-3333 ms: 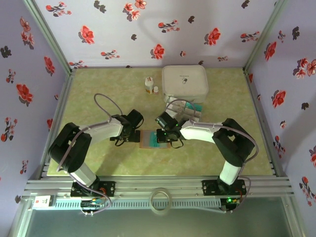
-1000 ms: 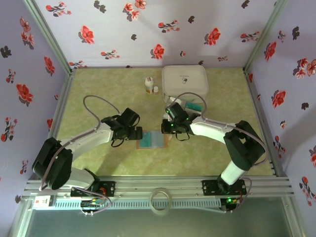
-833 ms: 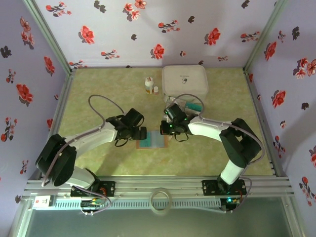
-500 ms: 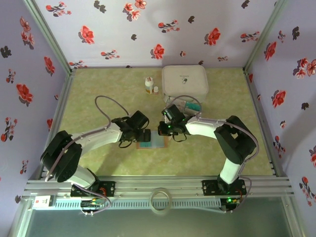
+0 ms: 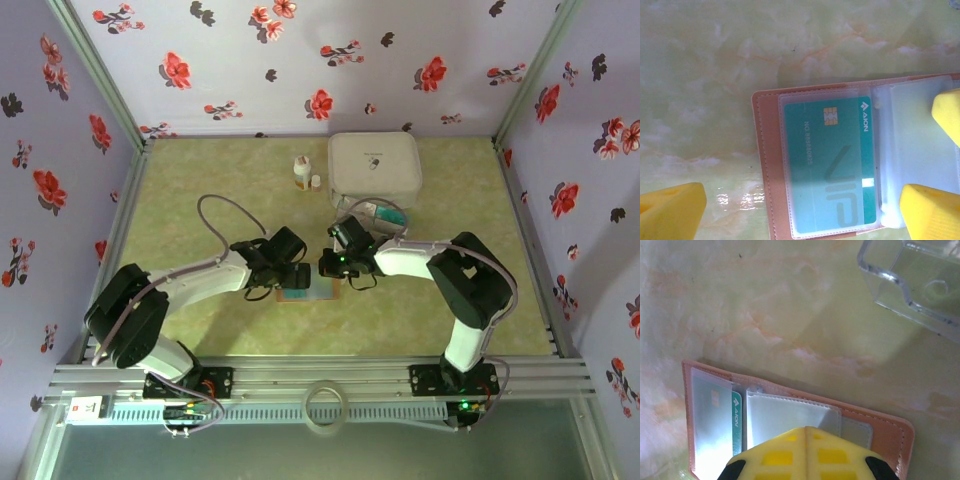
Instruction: Put the credit cards into the card holder
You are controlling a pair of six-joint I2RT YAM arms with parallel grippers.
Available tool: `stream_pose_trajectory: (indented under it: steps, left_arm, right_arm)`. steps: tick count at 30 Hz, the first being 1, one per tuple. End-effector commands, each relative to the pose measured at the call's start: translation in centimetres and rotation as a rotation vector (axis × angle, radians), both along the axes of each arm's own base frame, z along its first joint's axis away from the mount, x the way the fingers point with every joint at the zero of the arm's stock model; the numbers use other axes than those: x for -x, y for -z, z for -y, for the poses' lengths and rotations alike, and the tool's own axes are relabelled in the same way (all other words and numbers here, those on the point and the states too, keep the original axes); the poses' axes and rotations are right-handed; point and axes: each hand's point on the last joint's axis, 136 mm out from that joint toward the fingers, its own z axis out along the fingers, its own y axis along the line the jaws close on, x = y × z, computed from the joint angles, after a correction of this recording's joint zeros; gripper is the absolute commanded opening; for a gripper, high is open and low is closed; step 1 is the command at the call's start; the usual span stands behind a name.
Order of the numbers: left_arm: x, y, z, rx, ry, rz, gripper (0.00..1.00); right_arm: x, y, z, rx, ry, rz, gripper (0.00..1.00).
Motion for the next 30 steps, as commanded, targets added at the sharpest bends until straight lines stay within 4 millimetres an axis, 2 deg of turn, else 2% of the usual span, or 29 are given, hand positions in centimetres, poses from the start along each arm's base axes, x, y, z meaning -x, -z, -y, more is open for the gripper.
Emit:
stream_pose_trajectory:
  steps: [1,18,30]
  left_arm:
    - [-0.1,0.1,0.5,0.008,-0.005,0.005,1.0]
    - [1.1,1.7,0.7,0.033,0.02,0.023,1.0]
    - [1.1,1.5,1.9,0.068,0.058,0.058,1.0]
  right_arm:
    - [0.5,0.5,-0.8,-0.02,-0.006,-0.023,0.0]
    - [0.9,0.7,-1.8,-0.025,-0.018,-0.031,0.0]
    - [1.0,0.7,-1.8,-0.021,-0.017,-0.031,0.0]
